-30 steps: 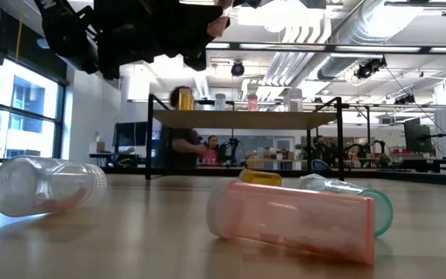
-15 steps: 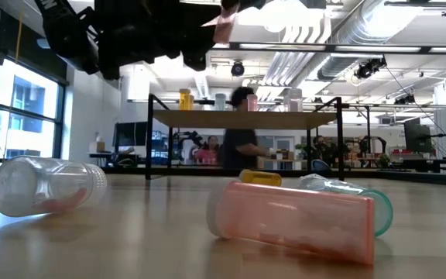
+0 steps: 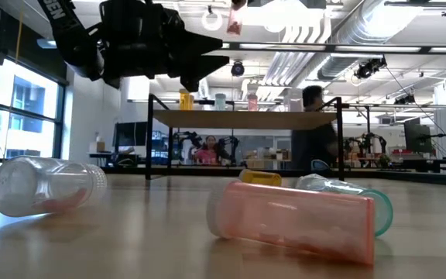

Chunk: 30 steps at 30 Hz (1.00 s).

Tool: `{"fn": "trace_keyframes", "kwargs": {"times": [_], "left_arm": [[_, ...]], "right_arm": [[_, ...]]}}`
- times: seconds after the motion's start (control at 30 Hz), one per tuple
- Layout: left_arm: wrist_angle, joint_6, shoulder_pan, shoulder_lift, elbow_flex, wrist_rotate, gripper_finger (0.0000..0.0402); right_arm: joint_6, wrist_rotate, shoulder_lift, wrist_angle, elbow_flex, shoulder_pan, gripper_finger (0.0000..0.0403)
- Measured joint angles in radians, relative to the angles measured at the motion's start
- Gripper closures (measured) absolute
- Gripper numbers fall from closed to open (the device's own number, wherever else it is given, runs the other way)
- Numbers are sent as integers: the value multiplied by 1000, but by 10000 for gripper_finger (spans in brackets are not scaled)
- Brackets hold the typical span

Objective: Pick and place medicine bottles onto shelf by color
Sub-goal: Put the pink pill bottle on the shelf aligned with the pink pill bottle

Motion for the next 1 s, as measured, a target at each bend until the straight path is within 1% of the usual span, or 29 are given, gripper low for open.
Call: {"fn": "trace_keyframes", "kwargs": {"times": [0.17,0.33,0.5,0.6,0.77,1.0], "left_arm": [[-2,38,0,0,0,13,186],[-21,71,1,0,-1,11,196],[-22,71,3,0,-1,11,199],[-22,71,3,0,-1,11,199],[-23,71,3,0,-1,11,199],[-28,71,3,0,-1,11,200]], "right_arm": [[29,99,0,-16,34,-83,301],[79,100,0,-21,37,-210,301],[199,31,0,-22,36,-340,302],[249,-27,6,-29,36,-394,302],[271,-109,55,-47,36,-444,302],[285,-118,125,-78,35,-475,302]]}}
